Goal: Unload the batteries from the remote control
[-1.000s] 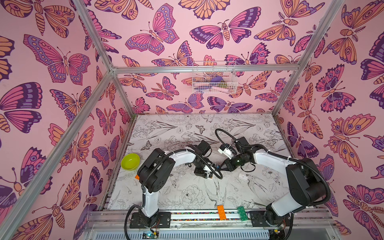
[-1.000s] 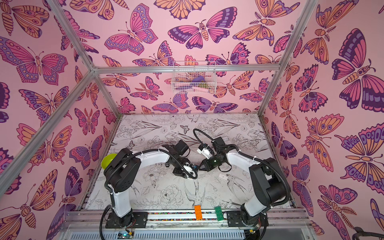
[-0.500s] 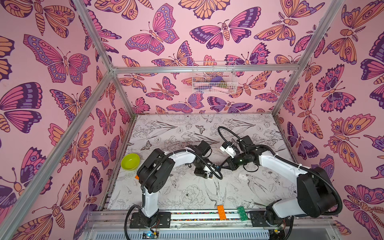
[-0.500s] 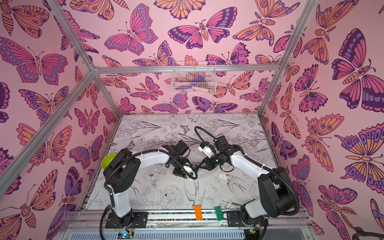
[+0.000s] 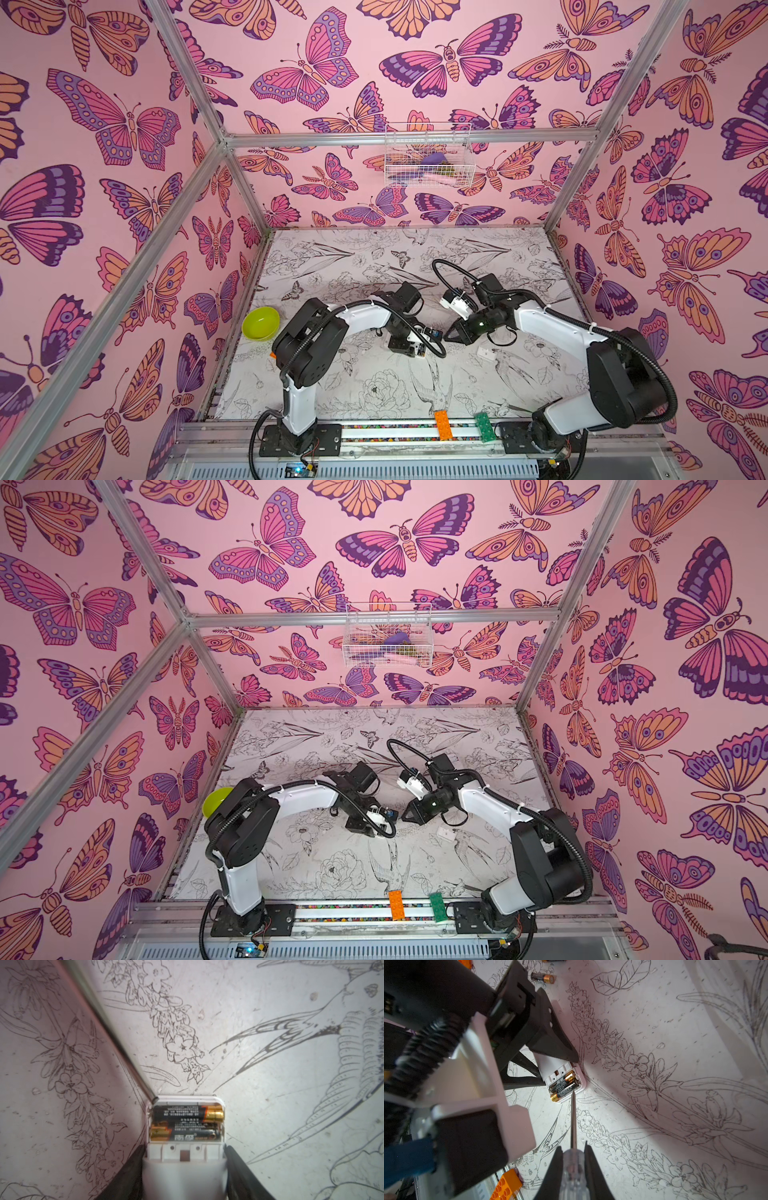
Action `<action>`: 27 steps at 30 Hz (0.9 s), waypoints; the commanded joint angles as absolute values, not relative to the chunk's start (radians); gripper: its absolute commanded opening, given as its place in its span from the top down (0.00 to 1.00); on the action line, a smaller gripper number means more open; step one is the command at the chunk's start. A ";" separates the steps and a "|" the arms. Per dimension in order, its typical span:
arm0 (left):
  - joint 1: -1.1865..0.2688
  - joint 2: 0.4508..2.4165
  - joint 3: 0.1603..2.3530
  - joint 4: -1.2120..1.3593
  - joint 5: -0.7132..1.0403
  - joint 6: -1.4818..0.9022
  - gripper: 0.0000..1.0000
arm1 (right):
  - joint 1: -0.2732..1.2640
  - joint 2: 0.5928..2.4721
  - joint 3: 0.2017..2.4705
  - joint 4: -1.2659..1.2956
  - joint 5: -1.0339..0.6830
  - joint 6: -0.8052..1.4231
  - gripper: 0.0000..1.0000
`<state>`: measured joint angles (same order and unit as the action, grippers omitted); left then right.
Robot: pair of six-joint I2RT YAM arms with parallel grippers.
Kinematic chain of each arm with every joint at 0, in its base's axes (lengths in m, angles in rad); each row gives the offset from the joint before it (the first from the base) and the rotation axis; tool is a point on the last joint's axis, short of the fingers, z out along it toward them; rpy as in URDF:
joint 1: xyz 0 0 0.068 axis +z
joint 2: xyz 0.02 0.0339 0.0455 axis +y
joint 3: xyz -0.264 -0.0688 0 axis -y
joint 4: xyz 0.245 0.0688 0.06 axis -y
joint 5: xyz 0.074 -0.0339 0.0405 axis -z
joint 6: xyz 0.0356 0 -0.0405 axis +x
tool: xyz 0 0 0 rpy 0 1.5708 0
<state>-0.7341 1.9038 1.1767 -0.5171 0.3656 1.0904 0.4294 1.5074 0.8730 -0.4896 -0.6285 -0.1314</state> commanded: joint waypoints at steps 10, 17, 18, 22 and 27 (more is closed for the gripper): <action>-0.729 1.913 1.124 -0.518 0.310 1.109 0.48 | 0.437 1.545 0.918 -0.463 -0.662 -0.149 1.00; -0.732 1.919 1.126 -0.518 0.308 1.111 0.48 | 0.437 1.556 0.919 -0.452 -0.674 -0.146 1.00; -0.733 1.922 1.126 -0.518 0.306 1.110 0.48 | 0.437 1.560 0.920 -0.450 -0.679 -0.142 1.00; -0.737 1.915 1.123 -0.518 0.303 1.115 0.48 | 0.441 1.564 0.927 -0.444 -0.689 -0.132 1.00; -0.741 1.922 1.124 -0.518 0.294 1.113 0.47 | 0.443 1.597 0.937 -0.450 -0.691 -0.131 1.00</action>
<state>-0.7349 1.8942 1.1610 -0.4980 0.3660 1.0916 0.4347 1.5639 0.9051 -0.4477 -0.6601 -0.1268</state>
